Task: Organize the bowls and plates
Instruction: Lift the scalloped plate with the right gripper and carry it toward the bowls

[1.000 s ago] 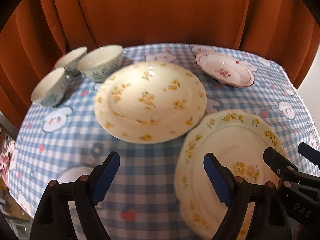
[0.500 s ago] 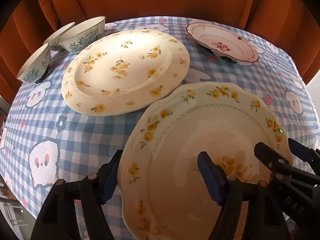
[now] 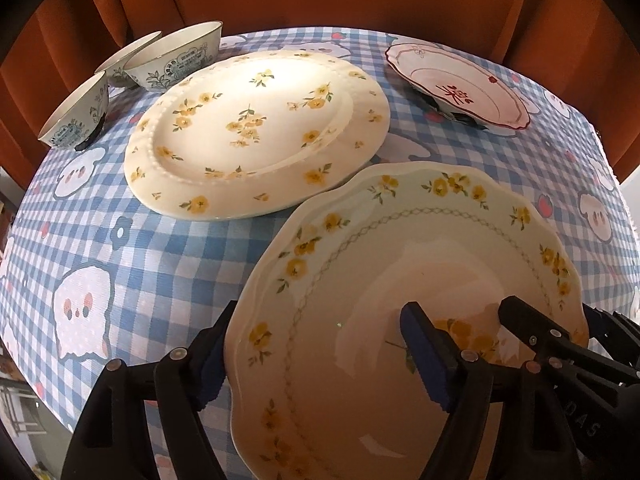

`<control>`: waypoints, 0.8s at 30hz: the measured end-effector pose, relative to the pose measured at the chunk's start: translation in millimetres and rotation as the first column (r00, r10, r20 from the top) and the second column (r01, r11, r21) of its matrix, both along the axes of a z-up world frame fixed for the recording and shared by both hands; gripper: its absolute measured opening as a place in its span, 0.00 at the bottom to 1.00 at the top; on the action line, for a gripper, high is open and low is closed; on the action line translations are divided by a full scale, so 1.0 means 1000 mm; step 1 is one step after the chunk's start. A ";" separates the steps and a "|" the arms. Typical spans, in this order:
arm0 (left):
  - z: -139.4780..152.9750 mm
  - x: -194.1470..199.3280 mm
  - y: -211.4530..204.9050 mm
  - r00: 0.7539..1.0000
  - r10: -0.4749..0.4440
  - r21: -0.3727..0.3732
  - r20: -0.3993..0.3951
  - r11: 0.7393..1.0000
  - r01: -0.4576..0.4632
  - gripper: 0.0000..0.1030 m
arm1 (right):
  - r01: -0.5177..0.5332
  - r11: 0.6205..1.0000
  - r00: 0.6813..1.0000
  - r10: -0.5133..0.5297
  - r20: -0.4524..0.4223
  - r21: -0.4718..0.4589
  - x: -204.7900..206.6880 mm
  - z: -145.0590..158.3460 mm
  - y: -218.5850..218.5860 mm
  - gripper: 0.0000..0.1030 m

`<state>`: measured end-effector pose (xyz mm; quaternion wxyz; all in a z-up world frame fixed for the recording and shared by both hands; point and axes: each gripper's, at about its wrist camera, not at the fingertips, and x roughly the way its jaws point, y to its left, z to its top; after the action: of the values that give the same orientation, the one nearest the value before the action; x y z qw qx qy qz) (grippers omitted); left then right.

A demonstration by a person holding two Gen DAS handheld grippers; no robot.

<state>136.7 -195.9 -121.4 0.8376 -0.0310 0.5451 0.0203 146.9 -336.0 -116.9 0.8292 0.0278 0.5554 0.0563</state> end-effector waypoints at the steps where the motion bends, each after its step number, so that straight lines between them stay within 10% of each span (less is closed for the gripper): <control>1: 0.000 0.000 0.000 1.000 -0.001 -0.002 -0.004 1.000 0.001 0.78 | 0.001 1.000 1.000 -0.001 -0.005 0.002 0.000 0.000 0.000 0.62; 24: 0.017 -0.024 0.068 0.997 -0.072 -0.053 -0.005 0.996 0.072 0.76 | 0.082 0.995 0.997 -0.082 0.001 -0.049 -0.039 0.020 0.062 0.62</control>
<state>113.2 -128.1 -104.6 0.8348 -0.0332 0.5490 -0.0243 108.4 -273.9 -96.6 0.8310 0.0302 0.5554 0.0087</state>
